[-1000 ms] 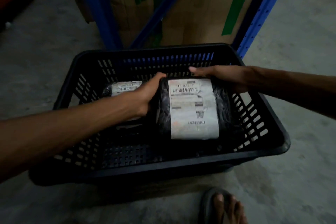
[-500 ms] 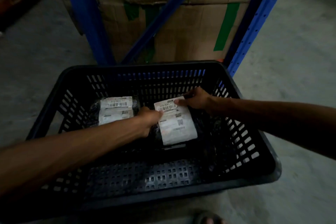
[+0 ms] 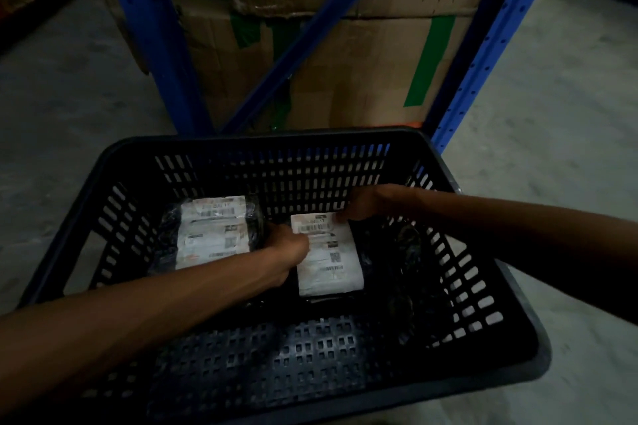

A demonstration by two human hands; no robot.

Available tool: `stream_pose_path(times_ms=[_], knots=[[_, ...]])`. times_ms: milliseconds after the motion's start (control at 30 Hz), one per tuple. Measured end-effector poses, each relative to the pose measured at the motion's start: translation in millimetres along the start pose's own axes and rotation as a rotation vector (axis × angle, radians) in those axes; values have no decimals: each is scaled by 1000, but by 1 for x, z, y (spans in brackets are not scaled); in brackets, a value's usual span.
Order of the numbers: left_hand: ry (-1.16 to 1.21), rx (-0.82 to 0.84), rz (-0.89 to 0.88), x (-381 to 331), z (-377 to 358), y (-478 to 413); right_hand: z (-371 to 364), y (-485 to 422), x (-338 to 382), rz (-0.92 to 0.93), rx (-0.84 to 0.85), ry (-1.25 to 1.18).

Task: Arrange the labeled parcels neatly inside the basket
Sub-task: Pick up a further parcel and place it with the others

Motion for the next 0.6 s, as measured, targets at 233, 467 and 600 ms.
stream_pose_path(times_ms=[233,467,600], knots=[[-66,48,-609,-14,2,110,77,111,12,228,-175,351],[-158,473,-165,23,-78,97,39,167,16,342,4,595],[-341,554,-212,36,-104,77,2,147,1,369,175,738]])
Point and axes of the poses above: each hand's wrist, its own y-axis away from the middle knuckle, its own z-axis out of the back of the hand, x = y × z, the point moved 3 cm from there along -y, towards the middle knuckle, and after that the axes turned 7 degrees about -y, right-handed, at the moved point
